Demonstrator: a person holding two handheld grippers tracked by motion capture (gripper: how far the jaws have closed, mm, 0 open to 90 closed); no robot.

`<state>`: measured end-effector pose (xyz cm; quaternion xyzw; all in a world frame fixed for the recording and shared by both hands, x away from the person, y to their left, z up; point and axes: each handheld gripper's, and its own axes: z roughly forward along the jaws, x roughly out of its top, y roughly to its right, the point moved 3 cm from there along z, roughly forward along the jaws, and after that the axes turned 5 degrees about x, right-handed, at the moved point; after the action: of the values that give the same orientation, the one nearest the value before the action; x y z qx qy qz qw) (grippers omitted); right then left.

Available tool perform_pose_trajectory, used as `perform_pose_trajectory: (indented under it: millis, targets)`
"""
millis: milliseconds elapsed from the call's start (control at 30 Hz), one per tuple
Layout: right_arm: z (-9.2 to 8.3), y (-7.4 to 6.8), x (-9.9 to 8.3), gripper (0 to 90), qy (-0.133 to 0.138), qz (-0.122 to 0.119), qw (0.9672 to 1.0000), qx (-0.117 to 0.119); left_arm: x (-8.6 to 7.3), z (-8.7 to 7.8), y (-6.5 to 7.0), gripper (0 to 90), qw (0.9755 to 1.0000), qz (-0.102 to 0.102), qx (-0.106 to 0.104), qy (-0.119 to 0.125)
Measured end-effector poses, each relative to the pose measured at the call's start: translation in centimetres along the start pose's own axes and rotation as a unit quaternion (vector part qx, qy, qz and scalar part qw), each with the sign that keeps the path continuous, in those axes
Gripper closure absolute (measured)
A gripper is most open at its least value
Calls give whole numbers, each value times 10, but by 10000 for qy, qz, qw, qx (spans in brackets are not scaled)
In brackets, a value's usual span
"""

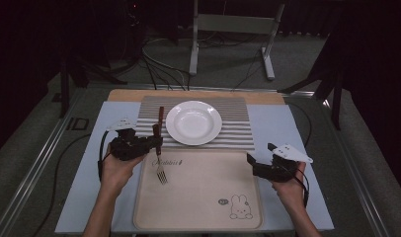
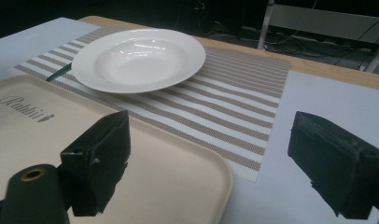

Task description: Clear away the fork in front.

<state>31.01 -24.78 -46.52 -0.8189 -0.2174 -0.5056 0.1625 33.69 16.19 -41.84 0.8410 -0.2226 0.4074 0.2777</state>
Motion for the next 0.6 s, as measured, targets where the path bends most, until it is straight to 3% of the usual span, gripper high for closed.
perform_pose_trajectory:
  millis: [600]
  targets:
    - [-1,1,-5,135,-45,12,10000,-10,-19,-18,-5,801,9996,-14,-87,-277]
